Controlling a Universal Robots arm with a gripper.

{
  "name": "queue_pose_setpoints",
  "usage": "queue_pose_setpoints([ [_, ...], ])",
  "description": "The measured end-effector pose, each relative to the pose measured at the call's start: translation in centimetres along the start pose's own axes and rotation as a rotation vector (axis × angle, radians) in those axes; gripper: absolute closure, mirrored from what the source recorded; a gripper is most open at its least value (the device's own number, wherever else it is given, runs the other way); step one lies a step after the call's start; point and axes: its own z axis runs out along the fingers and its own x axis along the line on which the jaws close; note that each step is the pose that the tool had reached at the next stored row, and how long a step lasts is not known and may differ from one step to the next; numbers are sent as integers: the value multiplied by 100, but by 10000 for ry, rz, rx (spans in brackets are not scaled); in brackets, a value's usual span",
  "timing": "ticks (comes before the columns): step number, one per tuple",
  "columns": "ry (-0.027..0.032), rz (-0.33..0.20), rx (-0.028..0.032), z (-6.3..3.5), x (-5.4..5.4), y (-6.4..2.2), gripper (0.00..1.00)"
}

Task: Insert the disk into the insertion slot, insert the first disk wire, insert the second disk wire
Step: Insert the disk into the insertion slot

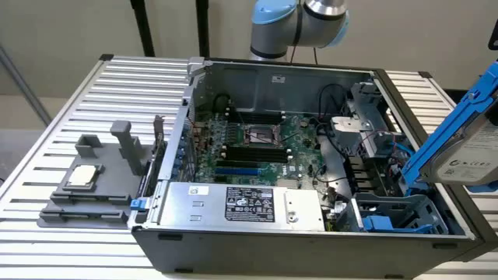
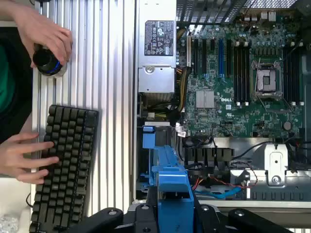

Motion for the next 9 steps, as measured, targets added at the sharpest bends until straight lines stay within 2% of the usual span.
queue_pose_setpoints([
  [9,0,0,0,0,0,0,68],
])
